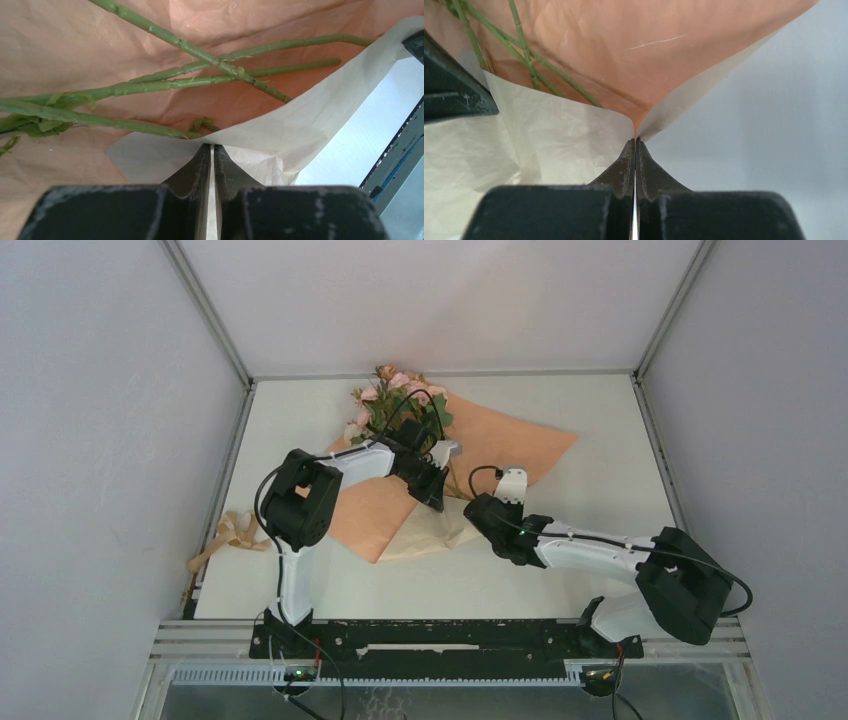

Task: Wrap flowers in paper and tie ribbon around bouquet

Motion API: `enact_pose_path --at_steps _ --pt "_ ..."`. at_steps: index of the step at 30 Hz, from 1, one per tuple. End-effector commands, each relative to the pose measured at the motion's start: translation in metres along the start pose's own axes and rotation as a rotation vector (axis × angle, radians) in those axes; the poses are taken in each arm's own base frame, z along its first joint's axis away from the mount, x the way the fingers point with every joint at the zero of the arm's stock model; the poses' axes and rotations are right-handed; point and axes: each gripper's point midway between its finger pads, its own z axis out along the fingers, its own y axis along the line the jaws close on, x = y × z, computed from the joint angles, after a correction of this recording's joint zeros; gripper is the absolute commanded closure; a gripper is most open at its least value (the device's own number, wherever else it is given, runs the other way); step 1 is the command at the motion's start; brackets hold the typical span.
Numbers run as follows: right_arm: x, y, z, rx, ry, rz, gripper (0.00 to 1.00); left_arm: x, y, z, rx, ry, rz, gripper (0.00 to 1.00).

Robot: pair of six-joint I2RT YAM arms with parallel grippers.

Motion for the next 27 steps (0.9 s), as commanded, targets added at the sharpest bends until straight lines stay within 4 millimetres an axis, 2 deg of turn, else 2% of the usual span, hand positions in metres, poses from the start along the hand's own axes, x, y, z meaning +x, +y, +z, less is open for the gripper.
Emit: enact_pose_path --at_steps 1,11,15,17,22,27 --pt "-0.021 0.009 -0.008 0.040 -0.097 -0.251 1.00 0.012 0.029 0.008 -0.092 0.049 -0.019 0.88" --pt "-0.012 0.083 -0.030 -0.147 -0.237 -0.650 1.00 0.013 0.031 0.007 -0.081 0.048 -0.031 0.88" --pt "-0.005 0.120 -0.045 -0.266 -0.296 -0.744 1.00 0.013 0.030 0.007 -0.073 0.045 -0.034 0.88" --pt "0.002 0.130 -0.044 -0.291 -0.291 -0.788 1.00 0.013 0.030 0.007 -0.071 0.046 -0.037 0.88" --pt "0.027 0.136 -0.030 -0.313 -0.239 -0.876 1.00 0.011 0.028 0.000 -0.055 0.031 -0.043 0.87" --pt "0.055 0.130 -0.015 -0.280 -0.173 -0.985 1.00 -0.010 0.024 -0.029 -0.054 -0.030 -0.018 0.80"
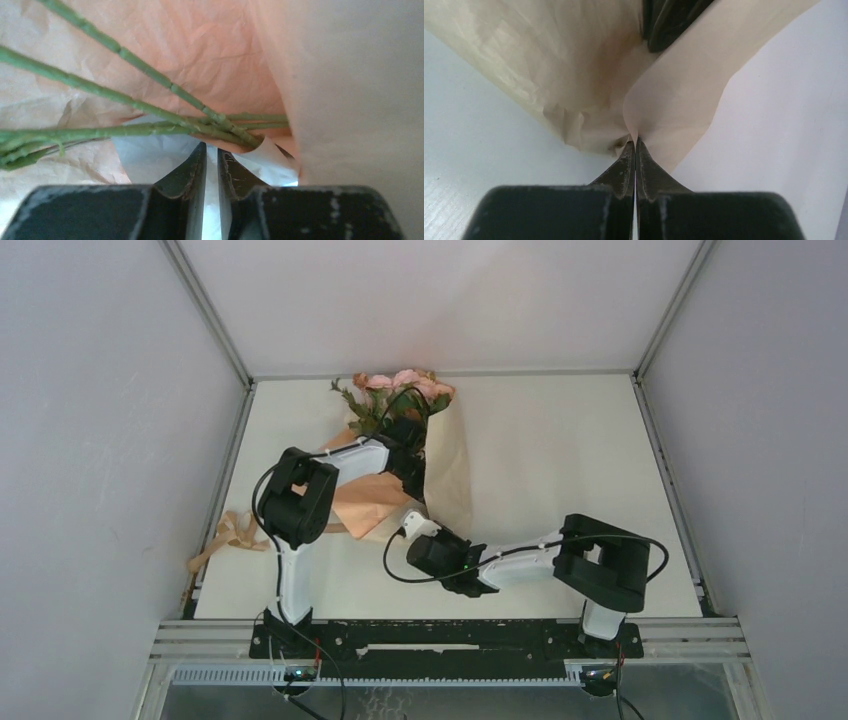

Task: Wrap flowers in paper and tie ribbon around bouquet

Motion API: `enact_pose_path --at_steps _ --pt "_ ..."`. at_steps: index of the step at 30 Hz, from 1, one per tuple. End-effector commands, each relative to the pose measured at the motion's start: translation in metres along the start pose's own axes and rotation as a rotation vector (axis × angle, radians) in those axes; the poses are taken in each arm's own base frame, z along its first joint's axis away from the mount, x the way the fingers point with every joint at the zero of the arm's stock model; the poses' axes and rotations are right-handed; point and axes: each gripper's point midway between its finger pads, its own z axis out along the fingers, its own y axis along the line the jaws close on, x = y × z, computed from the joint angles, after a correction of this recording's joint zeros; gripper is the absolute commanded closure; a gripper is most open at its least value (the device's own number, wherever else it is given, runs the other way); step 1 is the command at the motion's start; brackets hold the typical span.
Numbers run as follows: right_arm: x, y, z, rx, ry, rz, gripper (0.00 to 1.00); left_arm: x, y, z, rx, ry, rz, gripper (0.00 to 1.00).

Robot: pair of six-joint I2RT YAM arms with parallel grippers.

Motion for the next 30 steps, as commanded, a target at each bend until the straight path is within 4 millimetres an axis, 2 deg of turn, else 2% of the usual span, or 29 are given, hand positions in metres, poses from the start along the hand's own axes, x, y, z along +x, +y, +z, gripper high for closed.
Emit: enact_pose_path --at_steps 1,4,10,14,17,21,25,30 --pt "-0.005 0.022 0.005 -0.048 -0.005 -0.052 1.00 -0.015 0.015 -0.031 -0.069 -0.040 0.021 0.78" --pt "0.006 0.031 0.006 -0.067 0.024 -0.075 1.00 -0.032 0.015 -0.058 -0.079 -0.100 0.035 0.71" --pt "0.014 0.038 0.007 -0.081 0.050 -0.083 1.00 -0.059 0.022 -0.121 -0.101 -0.238 0.022 0.50" --pt "0.017 0.040 0.008 -0.086 0.057 -0.086 1.00 -0.066 0.030 -0.163 -0.119 -0.329 -0.030 0.45" --pt "0.019 0.041 0.008 -0.089 0.060 -0.092 1.00 -0.067 0.035 -0.185 -0.108 -0.393 -0.089 0.42" --pt "0.019 0.041 0.009 -0.086 0.062 -0.091 1.00 -0.068 0.031 -0.198 0.006 -0.481 -0.190 0.36" --pt "0.027 0.040 0.007 -0.085 0.089 -0.120 1.00 -0.068 0.020 -0.199 0.103 -0.543 -0.248 0.29" --pt "0.029 0.041 0.007 -0.083 0.091 -0.131 1.00 -0.070 0.012 -0.193 0.180 -0.634 -0.252 0.12"
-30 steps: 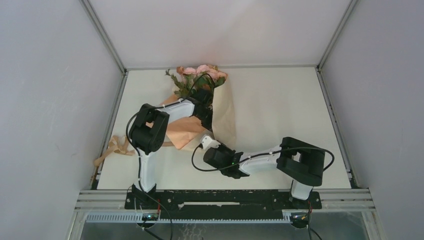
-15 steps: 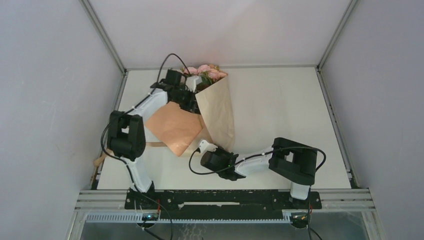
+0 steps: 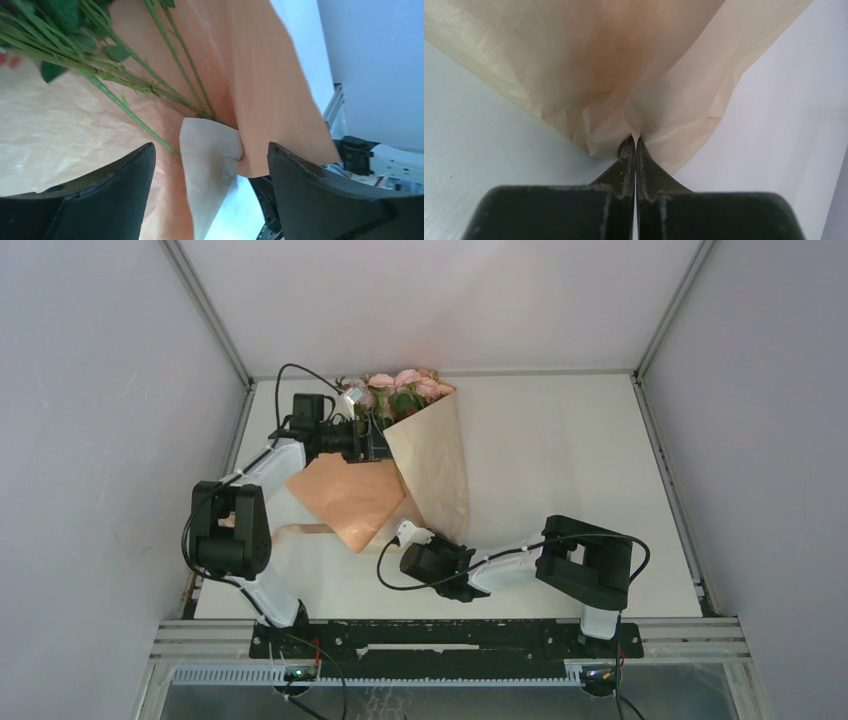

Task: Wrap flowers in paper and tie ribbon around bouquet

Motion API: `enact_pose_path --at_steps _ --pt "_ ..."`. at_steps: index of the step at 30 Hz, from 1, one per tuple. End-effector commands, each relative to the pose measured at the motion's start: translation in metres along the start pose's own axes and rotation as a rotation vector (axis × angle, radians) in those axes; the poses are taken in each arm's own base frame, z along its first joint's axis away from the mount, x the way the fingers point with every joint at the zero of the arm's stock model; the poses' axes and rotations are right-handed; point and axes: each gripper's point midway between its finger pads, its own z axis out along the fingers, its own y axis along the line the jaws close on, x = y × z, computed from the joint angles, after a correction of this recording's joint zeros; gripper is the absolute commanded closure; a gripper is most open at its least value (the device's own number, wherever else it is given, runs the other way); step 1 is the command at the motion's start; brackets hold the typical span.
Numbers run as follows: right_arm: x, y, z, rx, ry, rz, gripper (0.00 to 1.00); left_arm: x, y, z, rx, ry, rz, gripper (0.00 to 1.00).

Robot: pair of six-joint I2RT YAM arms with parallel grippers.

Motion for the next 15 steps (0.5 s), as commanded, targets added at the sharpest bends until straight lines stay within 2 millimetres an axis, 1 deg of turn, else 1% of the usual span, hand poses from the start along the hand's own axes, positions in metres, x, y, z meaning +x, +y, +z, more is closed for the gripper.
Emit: enact_pose_path --at_steps 1,4,8,10,11,13,15 --pt "0.014 0.021 0.000 -0.074 0.045 -0.043 1.00 -0.019 -0.037 -0.006 0.151 -0.113 0.019 0.12" --pt "0.015 0.021 0.000 -0.075 0.045 -0.052 1.00 -0.022 -0.043 -0.011 0.167 -0.141 0.032 0.11" --pt "0.015 0.021 0.000 -0.074 0.045 -0.059 1.00 -0.044 -0.064 -0.041 0.186 -0.319 0.136 0.10" --pt "0.015 0.022 0.001 -0.078 0.045 -0.062 1.00 -0.046 -0.066 -0.049 0.153 -0.362 0.153 0.07" --pt "0.015 0.022 0.001 -0.078 0.045 -0.065 1.00 -0.044 -0.066 -0.049 0.150 -0.362 0.144 0.06" --pt "0.016 0.022 0.001 -0.076 0.047 -0.068 1.00 -0.032 -0.063 -0.042 0.153 -0.330 0.110 0.01" --pt "0.017 0.022 0.001 -0.073 0.050 -0.076 1.00 -0.019 -0.055 -0.033 0.131 -0.296 0.083 0.00"
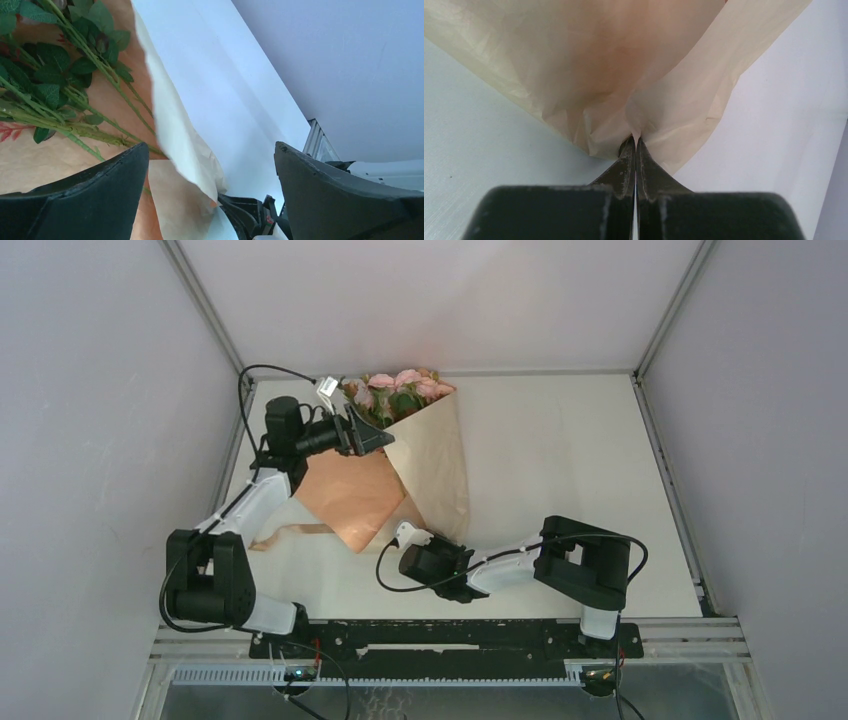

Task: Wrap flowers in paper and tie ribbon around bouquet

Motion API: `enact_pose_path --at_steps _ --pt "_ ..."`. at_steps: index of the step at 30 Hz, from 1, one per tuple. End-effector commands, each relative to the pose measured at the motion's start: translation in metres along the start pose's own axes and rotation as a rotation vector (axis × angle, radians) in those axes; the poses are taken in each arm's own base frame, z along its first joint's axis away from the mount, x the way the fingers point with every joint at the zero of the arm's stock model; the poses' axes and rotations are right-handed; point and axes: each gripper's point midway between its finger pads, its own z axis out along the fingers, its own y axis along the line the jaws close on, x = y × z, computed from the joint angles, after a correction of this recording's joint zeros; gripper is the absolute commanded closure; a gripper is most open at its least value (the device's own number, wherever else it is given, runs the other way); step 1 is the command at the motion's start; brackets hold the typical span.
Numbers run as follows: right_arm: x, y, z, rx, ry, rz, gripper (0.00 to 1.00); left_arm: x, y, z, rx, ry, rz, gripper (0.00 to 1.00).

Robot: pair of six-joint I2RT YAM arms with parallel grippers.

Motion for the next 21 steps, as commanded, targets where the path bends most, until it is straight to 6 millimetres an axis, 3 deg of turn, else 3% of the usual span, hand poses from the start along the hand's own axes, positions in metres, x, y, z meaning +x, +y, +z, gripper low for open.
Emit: enact_pose_path --at_steps 1,6,13,16,21 --pt "0.017 0.022 0.001 -0.082 0.047 -0.057 1.00 0.019 0.011 0.006 -0.036 0.012 -0.030 0.00" --pt "0.016 0.022 0.000 -0.084 0.044 -0.059 1.00 0.049 0.037 0.015 -0.137 0.095 -0.072 0.00" --pt "0.018 0.019 0.001 -0.074 0.052 -0.075 1.00 0.074 0.029 0.045 -0.100 0.197 -0.088 0.02" --pt "0.018 0.020 0.000 -0.078 0.052 -0.078 1.00 0.074 0.030 0.052 -0.087 0.211 -0.108 0.23" --pt "0.016 0.019 -0.001 -0.081 0.047 -0.084 1.00 0.069 0.030 0.050 -0.090 0.199 -0.100 0.89"
